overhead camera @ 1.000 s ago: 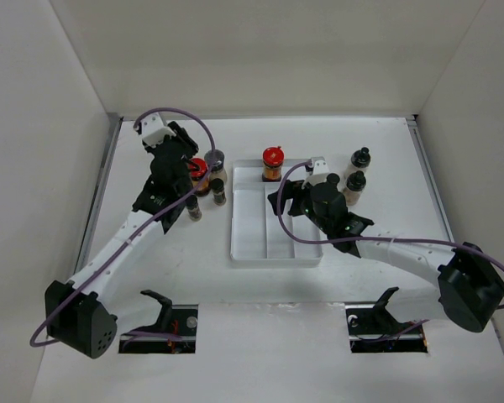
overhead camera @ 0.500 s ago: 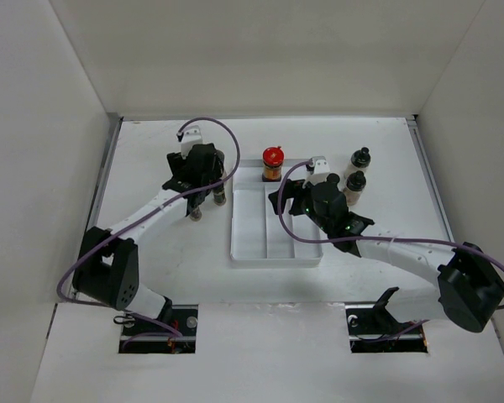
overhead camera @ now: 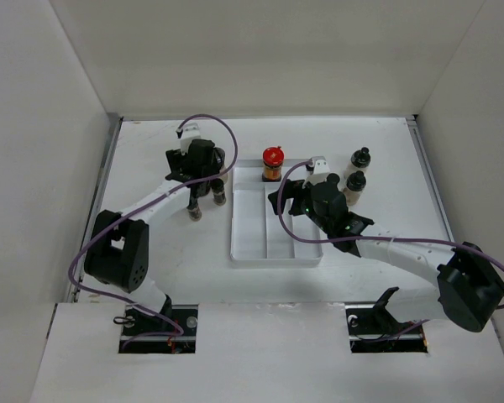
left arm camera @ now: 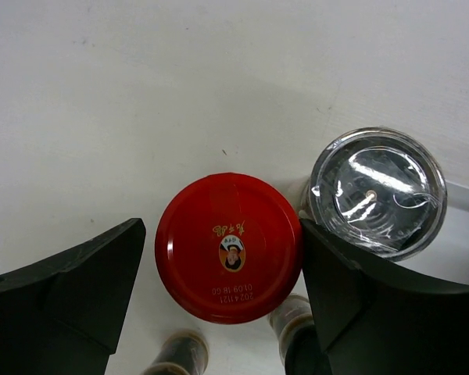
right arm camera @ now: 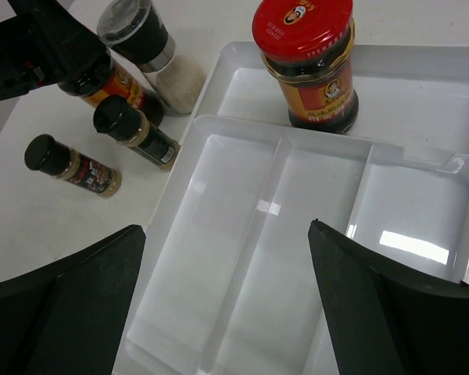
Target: Organize the condiment bottles
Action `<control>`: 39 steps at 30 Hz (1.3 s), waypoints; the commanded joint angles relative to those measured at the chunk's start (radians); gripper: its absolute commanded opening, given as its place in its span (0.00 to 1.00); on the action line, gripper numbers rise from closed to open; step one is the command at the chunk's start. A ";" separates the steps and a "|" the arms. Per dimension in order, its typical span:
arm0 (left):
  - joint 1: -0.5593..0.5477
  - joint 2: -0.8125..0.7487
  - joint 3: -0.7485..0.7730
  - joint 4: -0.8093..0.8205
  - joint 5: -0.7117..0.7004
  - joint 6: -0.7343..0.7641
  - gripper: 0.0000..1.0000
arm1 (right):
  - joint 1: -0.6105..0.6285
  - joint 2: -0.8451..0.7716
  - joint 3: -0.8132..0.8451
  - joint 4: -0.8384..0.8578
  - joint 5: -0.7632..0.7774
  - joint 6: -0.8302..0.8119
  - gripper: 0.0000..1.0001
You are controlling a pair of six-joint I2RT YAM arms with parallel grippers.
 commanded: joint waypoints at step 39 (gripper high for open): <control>-0.307 -0.189 0.160 0.175 -0.047 0.007 0.31 | -0.074 -0.127 -0.075 0.098 0.005 0.054 0.85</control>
